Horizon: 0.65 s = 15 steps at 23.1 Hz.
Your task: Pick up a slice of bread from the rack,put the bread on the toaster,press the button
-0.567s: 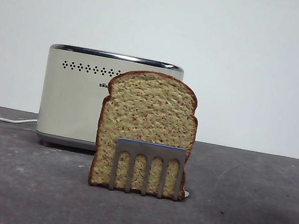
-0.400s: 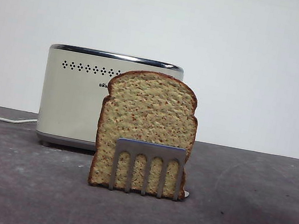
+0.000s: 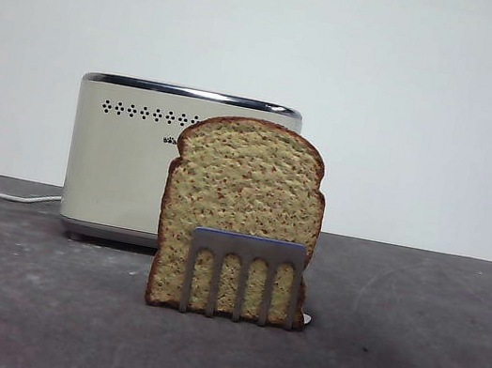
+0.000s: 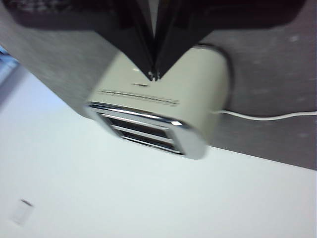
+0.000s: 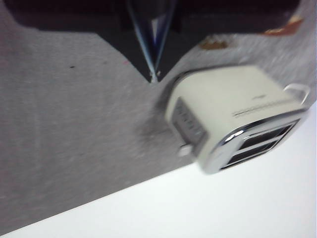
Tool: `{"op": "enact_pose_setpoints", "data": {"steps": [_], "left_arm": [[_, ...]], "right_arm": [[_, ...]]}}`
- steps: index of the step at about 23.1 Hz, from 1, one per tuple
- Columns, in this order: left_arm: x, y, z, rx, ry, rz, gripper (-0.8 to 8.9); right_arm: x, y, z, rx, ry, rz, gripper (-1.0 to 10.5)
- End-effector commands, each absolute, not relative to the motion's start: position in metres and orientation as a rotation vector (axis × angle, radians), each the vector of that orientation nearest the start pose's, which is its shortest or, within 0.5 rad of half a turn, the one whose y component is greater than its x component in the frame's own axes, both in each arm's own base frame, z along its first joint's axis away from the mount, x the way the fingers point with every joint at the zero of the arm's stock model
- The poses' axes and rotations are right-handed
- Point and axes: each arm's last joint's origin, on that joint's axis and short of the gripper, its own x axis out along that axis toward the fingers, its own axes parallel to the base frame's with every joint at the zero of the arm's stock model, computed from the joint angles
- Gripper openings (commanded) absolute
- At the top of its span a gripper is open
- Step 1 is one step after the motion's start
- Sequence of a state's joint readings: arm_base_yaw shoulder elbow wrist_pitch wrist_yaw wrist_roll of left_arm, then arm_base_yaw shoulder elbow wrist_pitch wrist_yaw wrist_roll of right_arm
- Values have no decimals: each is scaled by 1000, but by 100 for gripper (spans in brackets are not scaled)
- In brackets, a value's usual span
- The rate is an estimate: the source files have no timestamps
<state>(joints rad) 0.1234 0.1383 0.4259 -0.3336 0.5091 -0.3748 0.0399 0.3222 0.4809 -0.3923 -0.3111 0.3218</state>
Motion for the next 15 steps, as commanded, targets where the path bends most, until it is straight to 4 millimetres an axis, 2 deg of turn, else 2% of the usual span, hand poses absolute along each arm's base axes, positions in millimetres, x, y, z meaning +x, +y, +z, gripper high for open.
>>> {"op": "enact_pose_setpoints", "data": {"steps": [1, 6, 9, 15], "left_arm": [[71, -7, 277, -318, 154, -450, -8], [72, -10, 297, -228, 260, -578, -8], [68, -13, 306, -183, 319, -674, -8], [54, -18, 316, -95, 403, -758, -8]], "right_arm": [[93, 14, 286, 263, 301, 373, -12], [91, 17, 325, 156, 389, 480, -12], [89, 20, 342, 99, 468, 559, -12], [87, 23, 349, 29, 593, 636, -12]]}}
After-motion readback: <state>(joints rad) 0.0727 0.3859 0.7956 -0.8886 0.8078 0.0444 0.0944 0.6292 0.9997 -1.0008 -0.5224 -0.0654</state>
